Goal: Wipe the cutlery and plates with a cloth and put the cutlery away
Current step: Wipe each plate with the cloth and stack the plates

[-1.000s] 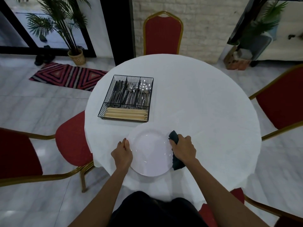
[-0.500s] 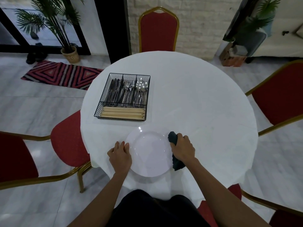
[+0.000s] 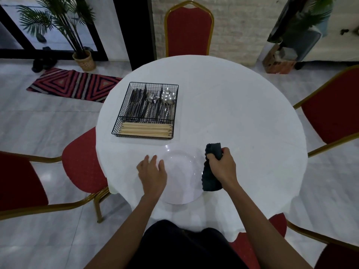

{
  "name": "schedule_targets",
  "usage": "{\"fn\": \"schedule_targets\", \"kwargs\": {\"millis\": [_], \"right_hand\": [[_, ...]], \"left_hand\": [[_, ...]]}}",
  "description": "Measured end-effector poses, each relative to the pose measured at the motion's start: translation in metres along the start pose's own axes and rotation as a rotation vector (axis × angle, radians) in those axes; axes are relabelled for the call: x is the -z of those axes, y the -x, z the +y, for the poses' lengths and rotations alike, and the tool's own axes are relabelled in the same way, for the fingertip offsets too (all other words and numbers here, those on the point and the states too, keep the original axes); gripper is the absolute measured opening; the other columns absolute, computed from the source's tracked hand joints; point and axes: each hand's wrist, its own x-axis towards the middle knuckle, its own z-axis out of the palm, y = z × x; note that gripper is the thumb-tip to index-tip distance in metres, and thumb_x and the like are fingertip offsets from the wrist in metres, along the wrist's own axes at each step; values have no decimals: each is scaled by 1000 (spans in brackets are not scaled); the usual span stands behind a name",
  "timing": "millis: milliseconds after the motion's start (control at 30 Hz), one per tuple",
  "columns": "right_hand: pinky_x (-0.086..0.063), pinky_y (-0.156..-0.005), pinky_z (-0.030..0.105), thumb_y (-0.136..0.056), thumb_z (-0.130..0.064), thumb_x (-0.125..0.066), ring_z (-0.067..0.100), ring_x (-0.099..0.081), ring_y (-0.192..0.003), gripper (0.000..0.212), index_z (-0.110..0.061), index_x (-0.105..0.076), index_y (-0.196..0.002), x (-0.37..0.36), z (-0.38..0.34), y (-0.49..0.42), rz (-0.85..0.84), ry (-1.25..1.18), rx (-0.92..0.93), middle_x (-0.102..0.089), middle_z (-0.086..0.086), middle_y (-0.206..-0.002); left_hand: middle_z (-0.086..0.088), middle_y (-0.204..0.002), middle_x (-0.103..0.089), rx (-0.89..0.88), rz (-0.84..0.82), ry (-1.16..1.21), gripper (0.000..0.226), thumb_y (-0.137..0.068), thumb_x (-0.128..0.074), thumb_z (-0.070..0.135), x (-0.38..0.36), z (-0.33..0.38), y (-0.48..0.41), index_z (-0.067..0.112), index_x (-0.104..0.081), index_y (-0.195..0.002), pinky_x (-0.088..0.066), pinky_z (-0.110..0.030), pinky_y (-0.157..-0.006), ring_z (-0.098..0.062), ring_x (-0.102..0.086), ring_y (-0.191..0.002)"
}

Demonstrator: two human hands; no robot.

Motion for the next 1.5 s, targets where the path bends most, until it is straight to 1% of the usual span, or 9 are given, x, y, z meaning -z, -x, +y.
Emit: {"fn": "schedule_targets", "kwargs": {"millis": [133,267,400,500,667,900,1100,1267,1500], "right_hand": [[-48,-64,28,-90,-24,-60,16,-64,-75,14,-12,-63,-97,10,0,14,-87,-226,-101,-69,1,-86],[-54,-73,34,-94,-29,-55,22,-69,-82,24,-13,-72,-98,28,9,24,-160,-413,-281,-75,7,-90],[-55,-86,38,-100,-39,-46,23,-69,-97,34,-18,-71,-105,51,34,29,-214,-450,-409,-76,11,-106],[-54,-78,29,-97,-47,-58,16,-67,-93,33,-17,-64,-108,75,53,36,-200,-327,-369,-71,3,-103],[-54,-87,36,-84,-17,-76,22,-64,-102,63,-11,-41,-137,102,102,30,-110,-92,-407,-63,6,-116],[-45,-88,28,-94,-8,-54,23,-59,-113,32,-9,-61,-125,120,124,19,1,166,-260,-64,8,-126],[-48,-81,29,-93,-10,-57,22,-62,-101,22,-8,-66,-113,103,109,17,87,295,36,-67,8,-111],[-42,-83,24,-99,-15,-53,17,-60,-102,26,-10,-61,-122,62,64,7,-120,237,134,-66,3,-119],[-43,-91,31,-106,-28,-41,32,-54,-123,51,-1,-33,-149,6,34,-4,-465,377,31,-54,17,-138]], "left_hand": [[-7,-125,-69,-212,-205,215,30,-101,-56,21,-9,50,28,9,-69,-124,-38,-18,-96,-22,-59,-119],[2,-112,-75,-156,-586,272,28,-100,-54,27,-22,92,54,19,-71,-121,-46,-15,-76,-10,-66,-94],[-4,-97,-77,-89,-694,170,36,-94,-59,20,-40,102,72,15,-61,-129,-47,-17,-68,-14,-66,-84],[-3,-95,-71,-33,-660,198,38,-89,-71,25,-51,107,84,19,-52,-122,-45,-13,-62,-12,-64,-80],[-5,-90,-69,-67,-654,135,32,-88,-71,18,-73,116,102,18,-49,-111,-56,-30,-72,-20,-67,-81],[-5,-118,-68,-143,-693,-110,33,-94,-64,15,-93,112,119,13,-60,-127,-39,-18,-83,-21,-62,-109],[-7,-125,-67,-244,-666,-179,33,-94,-63,21,-82,113,120,13,-65,-125,-45,-26,-95,-24,-62,-115],[-3,-119,-72,-125,-416,-64,27,-94,-62,24,-35,90,87,13,-73,-116,-40,-19,-90,-20,-66,-109],[-22,-136,-56,205,-110,-109,46,-94,-61,20,19,17,37,4,-55,-136,-35,-40,-108,-38,-47,-129]]}}
